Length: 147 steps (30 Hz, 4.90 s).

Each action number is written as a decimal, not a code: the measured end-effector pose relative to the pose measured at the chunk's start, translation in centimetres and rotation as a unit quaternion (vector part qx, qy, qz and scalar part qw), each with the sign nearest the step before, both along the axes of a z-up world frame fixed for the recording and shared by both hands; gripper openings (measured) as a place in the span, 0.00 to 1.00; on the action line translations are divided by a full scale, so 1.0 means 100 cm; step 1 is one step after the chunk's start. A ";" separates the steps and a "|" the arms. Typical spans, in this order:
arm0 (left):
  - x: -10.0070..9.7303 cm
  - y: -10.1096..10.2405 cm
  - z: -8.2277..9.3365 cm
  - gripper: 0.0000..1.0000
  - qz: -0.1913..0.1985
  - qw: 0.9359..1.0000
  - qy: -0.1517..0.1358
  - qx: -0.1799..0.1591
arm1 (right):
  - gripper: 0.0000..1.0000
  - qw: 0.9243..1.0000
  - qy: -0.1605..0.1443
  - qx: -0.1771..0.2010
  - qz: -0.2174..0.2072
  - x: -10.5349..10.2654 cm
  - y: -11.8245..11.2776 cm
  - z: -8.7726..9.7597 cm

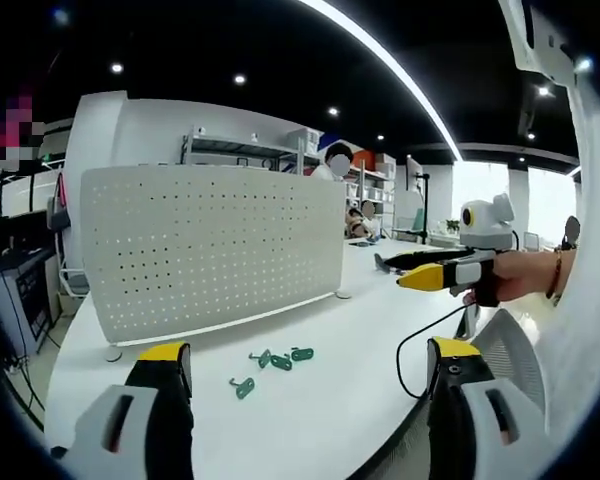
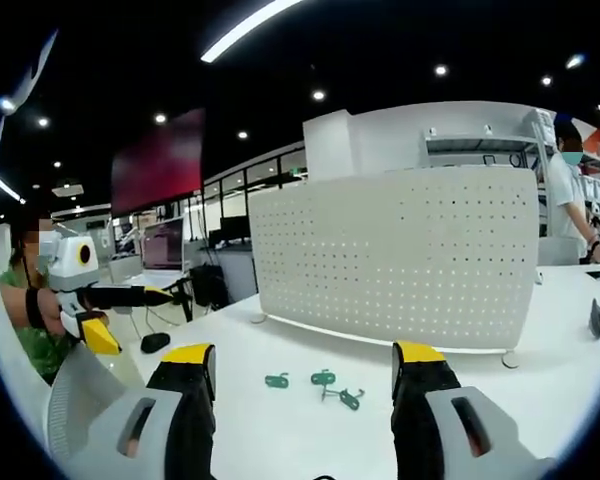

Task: Insert the hook assembly into the mounting plate slot until the hook locks in place.

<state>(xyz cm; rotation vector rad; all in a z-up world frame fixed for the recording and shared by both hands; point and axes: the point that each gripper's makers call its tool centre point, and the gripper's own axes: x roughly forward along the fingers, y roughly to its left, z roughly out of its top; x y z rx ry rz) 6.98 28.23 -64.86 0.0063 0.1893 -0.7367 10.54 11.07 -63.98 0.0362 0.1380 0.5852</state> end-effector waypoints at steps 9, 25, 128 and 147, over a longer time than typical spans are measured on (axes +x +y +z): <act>0.003 -0.002 -0.006 1.00 -0.002 1.000 0.006 0.008 | 0.73 1.000 0.004 0.000 0.010 0.002 0.003 -0.004; 0.015 -0.006 -0.017 1.00 -0.012 1.000 0.015 0.017 | 0.70 1.000 0.011 -0.002 0.006 0.007 0.004 -0.008; 0.088 -0.077 -0.125 0.71 -0.054 0.979 0.184 0.070 | 0.66 0.997 0.069 -0.005 -0.028 -0.002 -0.021 -0.041; 0.097 -0.089 -0.144 0.65 -0.054 0.973 0.209 0.087 | 0.65 0.997 0.078 -0.005 -0.026 0.001 -0.022 -0.045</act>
